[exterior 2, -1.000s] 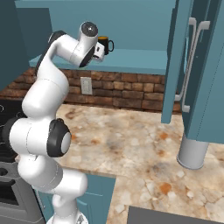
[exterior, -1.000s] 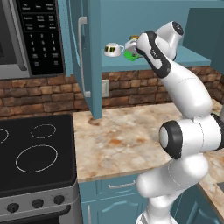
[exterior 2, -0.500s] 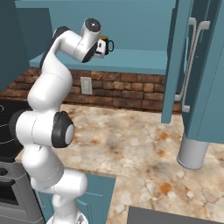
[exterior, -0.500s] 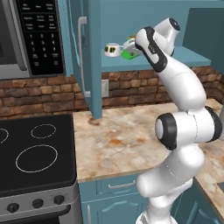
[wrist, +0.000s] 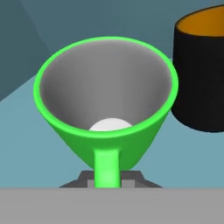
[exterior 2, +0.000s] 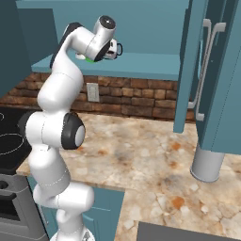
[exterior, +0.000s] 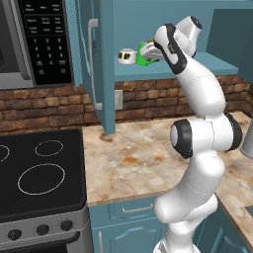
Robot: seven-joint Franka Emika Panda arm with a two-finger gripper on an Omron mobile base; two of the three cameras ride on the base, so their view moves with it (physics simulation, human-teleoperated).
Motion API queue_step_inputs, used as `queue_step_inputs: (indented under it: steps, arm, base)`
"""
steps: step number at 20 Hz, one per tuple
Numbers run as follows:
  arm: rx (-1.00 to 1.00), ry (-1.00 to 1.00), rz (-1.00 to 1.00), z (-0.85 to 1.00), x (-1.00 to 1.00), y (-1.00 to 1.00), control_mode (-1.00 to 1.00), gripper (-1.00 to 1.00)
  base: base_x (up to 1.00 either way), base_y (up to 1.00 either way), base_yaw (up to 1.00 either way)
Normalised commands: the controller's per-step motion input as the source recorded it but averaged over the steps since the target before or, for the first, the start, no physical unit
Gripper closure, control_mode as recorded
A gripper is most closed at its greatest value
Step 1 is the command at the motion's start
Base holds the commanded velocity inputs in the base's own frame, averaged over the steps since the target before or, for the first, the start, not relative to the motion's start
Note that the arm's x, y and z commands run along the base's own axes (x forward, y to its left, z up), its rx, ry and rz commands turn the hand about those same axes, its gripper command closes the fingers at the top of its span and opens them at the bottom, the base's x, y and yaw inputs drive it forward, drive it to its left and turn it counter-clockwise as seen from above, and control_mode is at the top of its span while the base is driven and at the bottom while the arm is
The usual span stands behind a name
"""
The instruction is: Pick the mug on the counter and place it in the cabinet with the handle facing the right, like the mugs already inside.
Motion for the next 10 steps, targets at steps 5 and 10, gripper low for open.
queue_step_inputs:
  steps: [5, 10]
  arm:
    - [-0.03, 0.0, 0.14, -0.04, 0.17, -0.09, -1.0, 1.0]
    - [-0.04, 0.0, 0.13, -0.05, 0.17, -0.08, -1.0, 1.0]
  base:
    - [0.0, 0.0, 0.0]
    - [0.0, 0.0, 0.0]
